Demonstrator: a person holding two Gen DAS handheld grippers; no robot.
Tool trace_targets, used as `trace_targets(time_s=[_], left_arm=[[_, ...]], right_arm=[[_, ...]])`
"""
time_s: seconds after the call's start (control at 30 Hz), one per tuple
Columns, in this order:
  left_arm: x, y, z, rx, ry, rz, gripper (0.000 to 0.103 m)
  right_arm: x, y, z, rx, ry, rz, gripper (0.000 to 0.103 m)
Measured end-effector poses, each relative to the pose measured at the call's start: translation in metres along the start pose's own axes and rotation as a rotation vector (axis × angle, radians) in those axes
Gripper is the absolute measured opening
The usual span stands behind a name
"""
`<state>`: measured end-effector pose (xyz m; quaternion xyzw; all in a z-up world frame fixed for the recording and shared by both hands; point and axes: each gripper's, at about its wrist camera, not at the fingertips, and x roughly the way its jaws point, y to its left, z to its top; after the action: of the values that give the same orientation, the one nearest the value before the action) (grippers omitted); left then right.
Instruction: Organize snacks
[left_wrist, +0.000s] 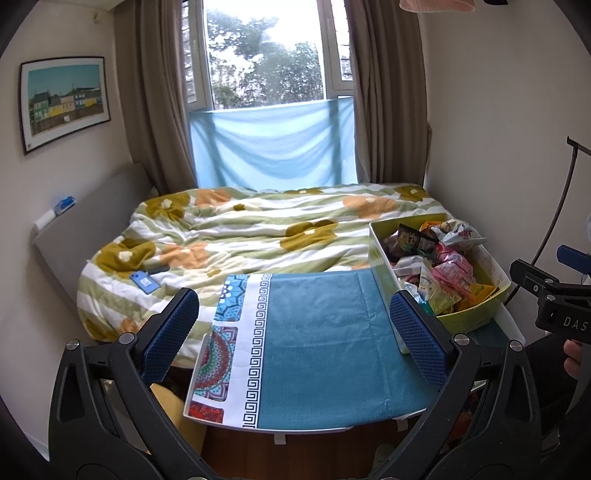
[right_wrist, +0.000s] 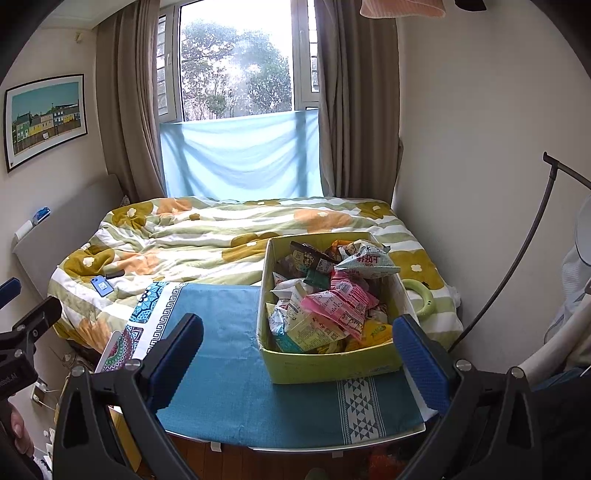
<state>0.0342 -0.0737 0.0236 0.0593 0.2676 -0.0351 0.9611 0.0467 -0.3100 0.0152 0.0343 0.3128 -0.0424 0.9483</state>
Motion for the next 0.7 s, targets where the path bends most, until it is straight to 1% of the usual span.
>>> trace_targets(time_s=[0.47,0.6,0.7], left_arm=[[-0.0036,-0.0048,-0.0017,-0.005,-0.001,0.026,0.102],[-0.0065,-0.0048,-0.0013,-0.017,-0.006,0.042,0.102],[-0.0064,-0.0007,-0.0014,-0.043,0.003,0.030,0.102]], right_arm=[[0.0013,-0.0019,-0.0035,0.004,-0.003,0.000,0.102],[0.0016,-0.0027,-0.0044,0.004,-0.002,0.001,0.102],[0.0015,-0.0041,-0.0085,0.001,0.000,0.006,0.102]])
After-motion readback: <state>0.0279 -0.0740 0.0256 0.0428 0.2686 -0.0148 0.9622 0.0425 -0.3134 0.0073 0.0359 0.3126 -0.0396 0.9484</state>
